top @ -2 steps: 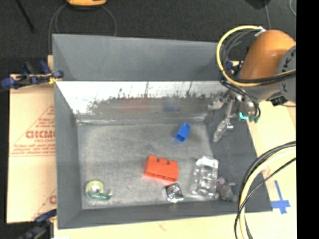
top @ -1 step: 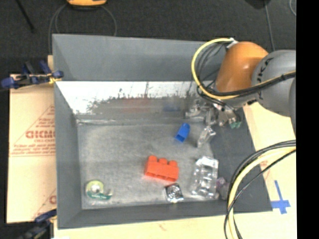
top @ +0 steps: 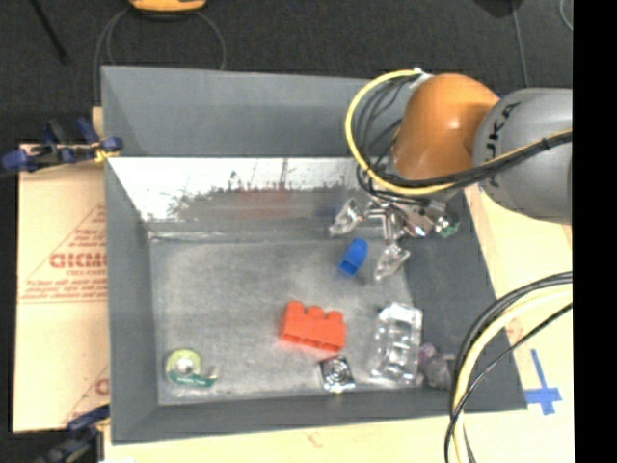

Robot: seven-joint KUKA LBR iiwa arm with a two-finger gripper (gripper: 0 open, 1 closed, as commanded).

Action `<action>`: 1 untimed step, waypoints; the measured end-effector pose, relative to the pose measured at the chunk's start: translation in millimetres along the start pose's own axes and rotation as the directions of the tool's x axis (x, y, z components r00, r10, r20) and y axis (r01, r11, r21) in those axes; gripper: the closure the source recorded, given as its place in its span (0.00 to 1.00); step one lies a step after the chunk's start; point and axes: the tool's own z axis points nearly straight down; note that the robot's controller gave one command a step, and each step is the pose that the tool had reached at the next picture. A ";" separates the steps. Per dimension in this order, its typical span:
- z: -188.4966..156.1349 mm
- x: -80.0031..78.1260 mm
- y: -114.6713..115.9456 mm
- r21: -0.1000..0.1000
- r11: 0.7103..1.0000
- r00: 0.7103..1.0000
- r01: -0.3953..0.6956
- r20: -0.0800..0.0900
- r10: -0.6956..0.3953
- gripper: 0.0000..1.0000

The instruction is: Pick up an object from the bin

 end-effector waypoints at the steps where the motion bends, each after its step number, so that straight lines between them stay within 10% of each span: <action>1: -4.2 5.1 0.2 0.000 0.979 0.979 0.203 -0.002 -0.203 0.00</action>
Offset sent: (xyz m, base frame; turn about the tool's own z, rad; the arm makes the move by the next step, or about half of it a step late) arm -0.0054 -0.0017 0.0030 -0.2067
